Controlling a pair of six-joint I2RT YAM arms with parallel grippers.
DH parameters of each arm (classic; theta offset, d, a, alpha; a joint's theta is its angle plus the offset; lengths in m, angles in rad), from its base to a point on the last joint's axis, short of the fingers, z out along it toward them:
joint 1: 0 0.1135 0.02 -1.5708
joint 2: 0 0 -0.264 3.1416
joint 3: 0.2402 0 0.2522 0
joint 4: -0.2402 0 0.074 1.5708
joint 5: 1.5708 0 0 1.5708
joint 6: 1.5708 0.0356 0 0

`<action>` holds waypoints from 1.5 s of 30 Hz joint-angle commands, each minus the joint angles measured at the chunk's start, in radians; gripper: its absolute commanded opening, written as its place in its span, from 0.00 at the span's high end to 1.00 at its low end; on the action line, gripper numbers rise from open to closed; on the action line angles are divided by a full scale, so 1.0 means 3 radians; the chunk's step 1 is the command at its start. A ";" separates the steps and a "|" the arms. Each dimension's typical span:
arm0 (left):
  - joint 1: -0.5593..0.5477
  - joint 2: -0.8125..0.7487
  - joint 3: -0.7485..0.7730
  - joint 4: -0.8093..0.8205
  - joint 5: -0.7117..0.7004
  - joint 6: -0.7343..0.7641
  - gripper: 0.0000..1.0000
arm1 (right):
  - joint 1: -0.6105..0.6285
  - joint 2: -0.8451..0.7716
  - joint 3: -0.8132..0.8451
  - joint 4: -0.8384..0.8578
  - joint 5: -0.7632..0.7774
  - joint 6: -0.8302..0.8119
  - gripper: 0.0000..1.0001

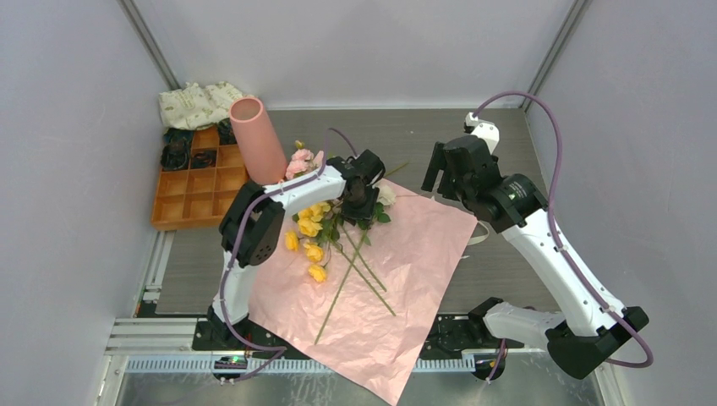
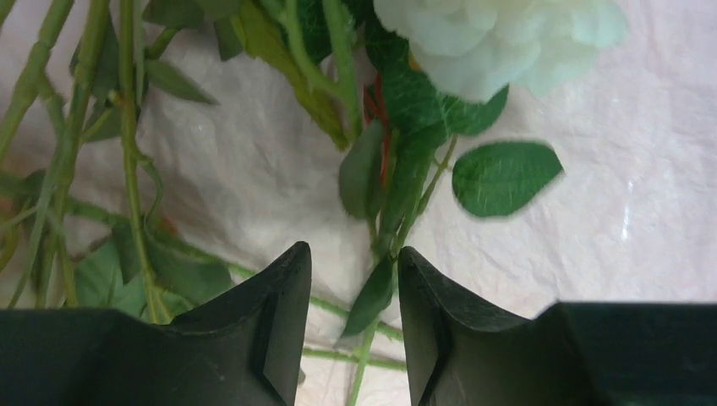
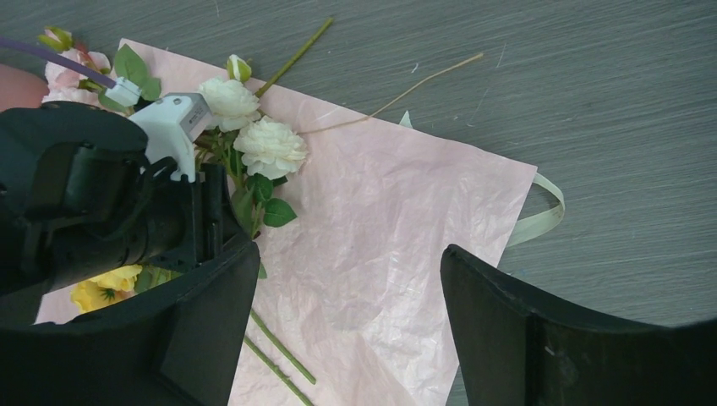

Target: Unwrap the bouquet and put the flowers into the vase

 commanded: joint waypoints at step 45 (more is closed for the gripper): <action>0.0091 -0.2873 0.0134 0.3734 -0.2035 0.3040 1.00 | -0.0009 -0.0122 0.0188 0.0312 -0.0326 0.0079 0.18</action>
